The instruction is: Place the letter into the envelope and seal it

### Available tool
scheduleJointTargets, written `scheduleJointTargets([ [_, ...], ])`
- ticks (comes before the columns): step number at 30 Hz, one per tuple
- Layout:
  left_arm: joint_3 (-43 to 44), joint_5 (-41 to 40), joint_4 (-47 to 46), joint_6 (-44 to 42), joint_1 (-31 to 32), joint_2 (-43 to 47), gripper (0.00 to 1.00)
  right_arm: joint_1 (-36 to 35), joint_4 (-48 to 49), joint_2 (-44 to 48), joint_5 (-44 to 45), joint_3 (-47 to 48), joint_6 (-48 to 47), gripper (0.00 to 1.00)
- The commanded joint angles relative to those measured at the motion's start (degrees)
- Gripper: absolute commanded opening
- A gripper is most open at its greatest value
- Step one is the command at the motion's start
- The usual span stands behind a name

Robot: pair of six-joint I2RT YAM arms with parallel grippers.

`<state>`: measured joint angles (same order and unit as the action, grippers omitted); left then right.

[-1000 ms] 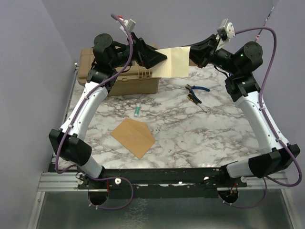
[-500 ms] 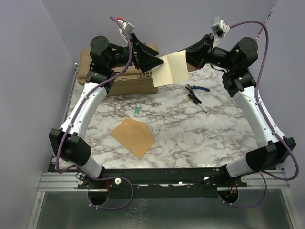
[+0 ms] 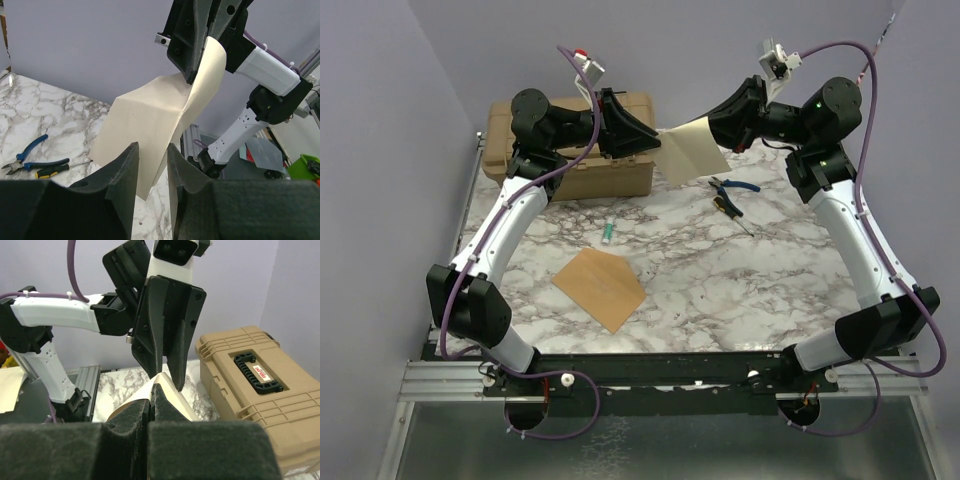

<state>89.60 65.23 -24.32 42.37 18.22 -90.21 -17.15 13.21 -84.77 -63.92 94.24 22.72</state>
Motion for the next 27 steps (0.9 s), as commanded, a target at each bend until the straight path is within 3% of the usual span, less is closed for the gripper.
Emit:
scheduleJointTargets([
  [1,-0.52,1.75,-2.75,0.87,-0.21,0.73,0.30,0.11,2.82,-0.78,-5.14,1.40,3.27,0.00],
  [15,-3.68,3.35,-2.84,-2.32,0.52,2.74,0.46,0.09,0.73,-0.60,-2.98,1.03,4.62,0.00],
  [23,-3.12,2.57,-2.93,-3.62,1.03,2.98,0.45,0.05,-2.07,-1.09,-1.27,1.15,4.05,0.00],
  [27,-3.58,2.39,-2.94,-4.04,1.23,3.32,0.40,0.09,-3.91,-1.04,0.02,1.18,3.53,0.00],
])
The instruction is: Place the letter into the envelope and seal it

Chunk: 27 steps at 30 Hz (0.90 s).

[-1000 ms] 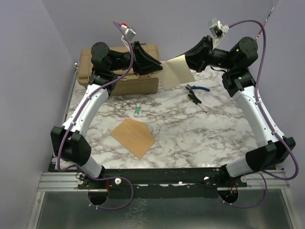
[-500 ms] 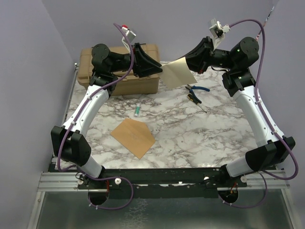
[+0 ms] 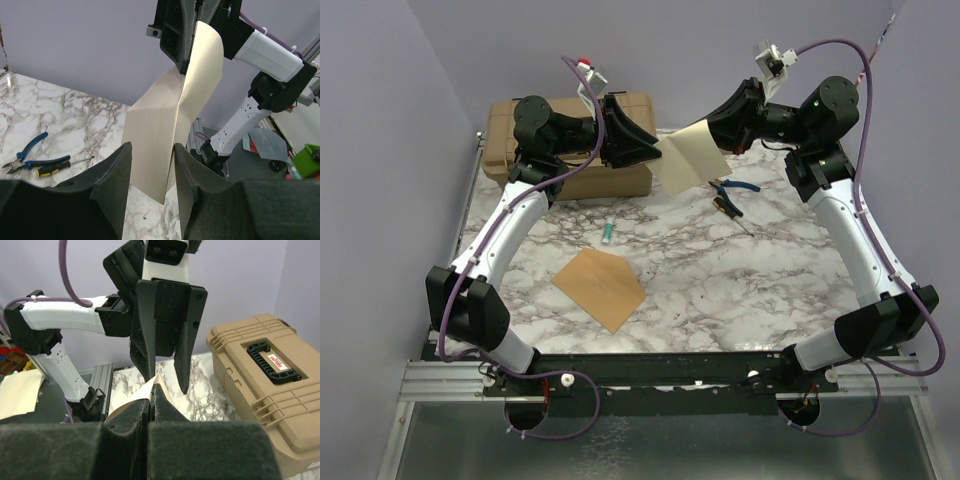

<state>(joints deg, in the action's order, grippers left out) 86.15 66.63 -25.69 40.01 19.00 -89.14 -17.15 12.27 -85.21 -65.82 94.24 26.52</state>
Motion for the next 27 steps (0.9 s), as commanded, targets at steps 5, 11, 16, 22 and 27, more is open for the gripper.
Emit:
scheduleJointTargets([
  [5,-0.19,0.16,-1.73,-1.34,0.38,2.18,0.24,0.07,-4.35,-0.34,3.26,1.52,-0.08,0.00],
  [11,-0.15,-0.10,-1.73,-1.43,0.34,1.89,0.05,0.12,-6.56,-0.20,4.33,2.42,-0.35,0.00],
  [16,-0.72,-0.43,-1.74,-1.98,0.33,2.22,0.00,0.09,-8.85,0.21,5.43,2.59,-1.86,0.00],
  [22,-1.47,-1.35,-1.66,-3.11,0.11,2.74,0.00,0.14,-22.79,0.62,16.91,5.69,-11.43,0.48],
  [27,-2.55,-6.31,0.82,-5.40,-1.44,3.22,0.00,0.11,-27.82,2.20,27.35,6.22,-16.91,0.61],
])
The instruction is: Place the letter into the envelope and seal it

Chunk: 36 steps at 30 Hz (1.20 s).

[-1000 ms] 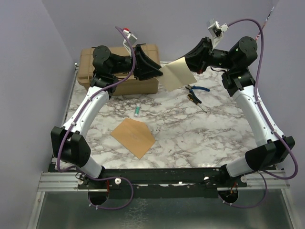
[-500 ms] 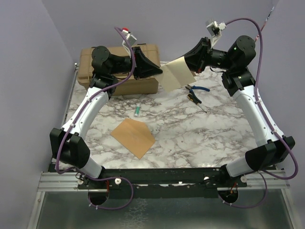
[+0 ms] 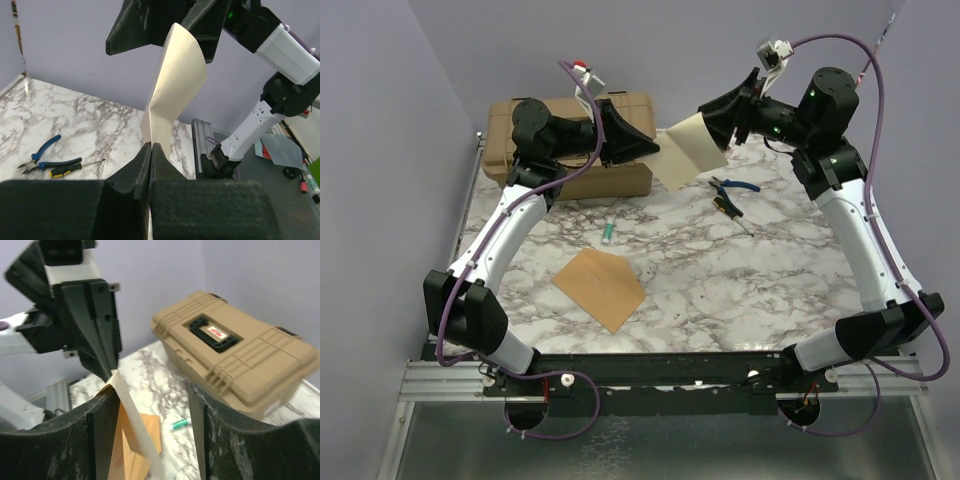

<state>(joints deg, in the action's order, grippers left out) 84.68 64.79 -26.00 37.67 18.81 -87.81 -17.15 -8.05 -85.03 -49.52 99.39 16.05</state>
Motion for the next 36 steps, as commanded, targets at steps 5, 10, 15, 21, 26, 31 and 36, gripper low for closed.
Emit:
scheduleJointTargets([
  [5,-0.71,-8.65,4.38,-6.04,-2.23,2.08,0.00,0.15,-8.72,4.57,20.31,-0.06,-8.92,0.61],
  [10,-0.40,-11.42,7.67,-8.19,-2.39,1.87,0.00,0.12,-4.98,8.13,38.04,-1.35,-1.05,0.63],
  [15,0.83,-10.66,7.40,-7.06,-2.29,1.33,0.00,0.10,-0.78,6.90,15.42,-1.22,-3.75,0.73],
  [21,1.06,-7.96,7.03,-6.66,-1.55,1.55,0.00,0.04,4.38,4.74,-11.39,-3.17,-7.35,0.89],
  [26,1.22,-6.84,6.63,-6.18,-1.12,1.93,0.00,0.01,-0.55,2.13,-11.77,-0.73,-11.77,0.90],
  [31,1.11,-3.15,5.83,-5.55,-0.65,2.10,0.00,0.02,-1.06,1.09,-6.82,-0.86,-12.95,0.90],
  [36,0.92,-2.03,5.61,-5.33,-0.42,2.31,0.00,0.01,-0.62,0.32,-4.99,-0.79,-12.04,0.79],
])
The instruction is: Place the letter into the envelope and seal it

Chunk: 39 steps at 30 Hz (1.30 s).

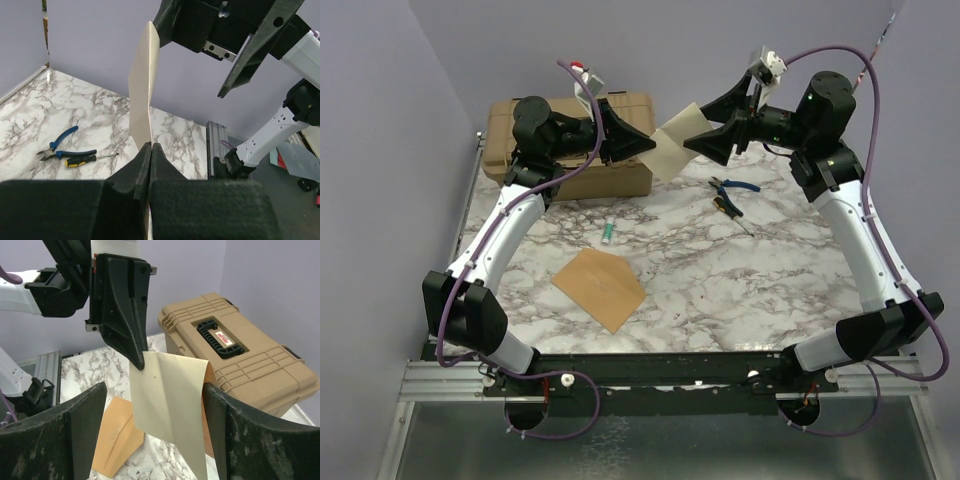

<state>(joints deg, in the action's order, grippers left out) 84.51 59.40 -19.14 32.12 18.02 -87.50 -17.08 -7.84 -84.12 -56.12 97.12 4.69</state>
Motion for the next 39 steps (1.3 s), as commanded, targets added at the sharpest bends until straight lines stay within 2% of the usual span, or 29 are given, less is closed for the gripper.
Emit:
scheduleJointTargets([
  [1,1.10,3.44,-1.35,0.22,0.34,2.07,0.00,-0.01,-1.06,-0.56,2.68,1.51,-0.79,0.77],
  [4,1.05,3.46,-1.46,0.22,0.35,2.07,0.00,0.00,-1.85,-0.25,6.91,1.33,-1.03,0.73],
  [7,1.01,3.55,-1.62,0.27,0.35,2.07,0.00,-0.03,-1.51,0.29,15.32,0.61,-0.33,0.73],
  [9,0.93,3.49,-1.69,0.23,0.35,2.06,0.00,-0.03,0.09,1.07,23.17,-0.89,1.54,0.81],
  [11,0.85,3.27,-1.83,0.31,0.43,1.91,0.00,0.02,0.26,1.43,25.83,-1.78,1.57,0.87],
  [13,0.92,3.22,-2.10,0.52,0.48,1.82,0.00,-0.03,-0.86,1.33,20.99,-1.54,-0.18,0.87],
  [17,1.01,3.31,-2.31,0.71,0.45,1.74,0.00,0.01,-0.65,1.36,0.26,-1.67,-1.42,0.82],
  [19,1.07,3.30,-2.46,0.88,0.44,1.71,0.00,-0.02,1.51,1.43,-4.42,-2.26,0.86,0.74],
  [21,1.14,3.40,-2.67,1.00,0.48,1.71,0.00,0.02,0.80,0.97,-6.07,-1.98,1.42,0.62],
  [25,1.18,2.80,-3.00,1.10,0.52,1.92,0.00,-0.05,-1.01,0.79,-6.15,-1.27,0.46,0.24],
  [28,1.13,2.11,-3.21,1.18,0.59,2.01,0.00,-0.05,-0.35,1.25,-5.38,-1.54,0.99,0.04],
  [29,1.18,1.85,-3.24,1.26,0.58,2.01,0.00,-0.01,-0.22,1.38,-5.00,-1.51,1.05,0.01],
  [32,1.03,1.39,-3.30,1.56,0.56,2.00,0.01,-0.01,0.67,1.91,-2.73,-1.65,1.60,0.00],
  [33,0.94,1.32,-3.36,1.69,0.59,1.98,0.13,-0.04,0.72,2.01,-1.87,-1.63,1.60,0.00],
  [34,0.85,1.51,-3.37,1.78,0.53,1.93,0.35,-0.03,0.57,2.10,-1.28,-1.47,1.48,0.00],
  [35,0.77,1.89,-3.38,1.91,0.54,1.83,0.48,-0.05,0.11,2.20,-0.92,-1.32,1.11,0.00],
  [37,0.74,2.35,-3.39,1.98,0.45,1.63,0.61,-0.06,-0.67,2.25,-0.95,-1.14,0.42,0.00],
  [39,0.71,2.35,-3.29,1.90,0.45,1.35,0.65,-0.05,-0.94,2.30,-1.91,-1.29,0.05,0.00],
])
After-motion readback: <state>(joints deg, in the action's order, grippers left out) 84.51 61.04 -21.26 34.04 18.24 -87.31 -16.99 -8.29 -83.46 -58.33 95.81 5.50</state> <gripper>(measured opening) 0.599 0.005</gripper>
